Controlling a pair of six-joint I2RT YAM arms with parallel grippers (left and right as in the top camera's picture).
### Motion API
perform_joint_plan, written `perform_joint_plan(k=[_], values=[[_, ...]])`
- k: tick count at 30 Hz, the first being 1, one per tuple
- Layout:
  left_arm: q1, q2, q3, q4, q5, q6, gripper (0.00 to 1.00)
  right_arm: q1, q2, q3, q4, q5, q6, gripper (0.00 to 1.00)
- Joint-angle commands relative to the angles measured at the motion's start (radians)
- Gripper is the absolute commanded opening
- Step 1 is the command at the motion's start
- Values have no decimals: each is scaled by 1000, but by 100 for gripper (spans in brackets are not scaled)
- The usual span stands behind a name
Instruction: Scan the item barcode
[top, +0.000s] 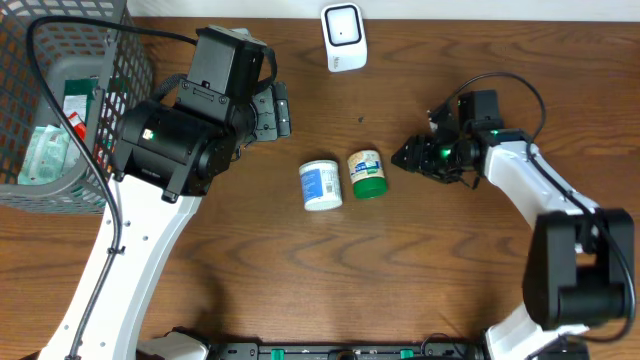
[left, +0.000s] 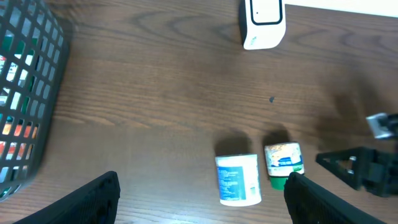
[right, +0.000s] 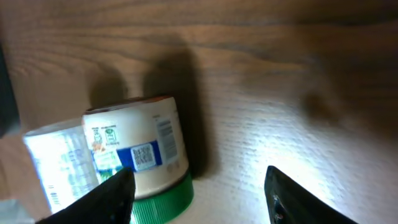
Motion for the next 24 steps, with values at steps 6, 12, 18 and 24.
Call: perform_joint_plan(k=[6,12,18,24], values=[[6,2,1,-3,-5,10,85,51,171,2,160,-310,-113,63],[6,2,1,-2,-5,9,85,61,173,2,171,-337,-114,60],[6,2,1,-2,-5,10,85,77,162,3,171,-362,-114,61],[6,2,1,-2,-6,10,85,148,160,3,175,-361,-114,59]])
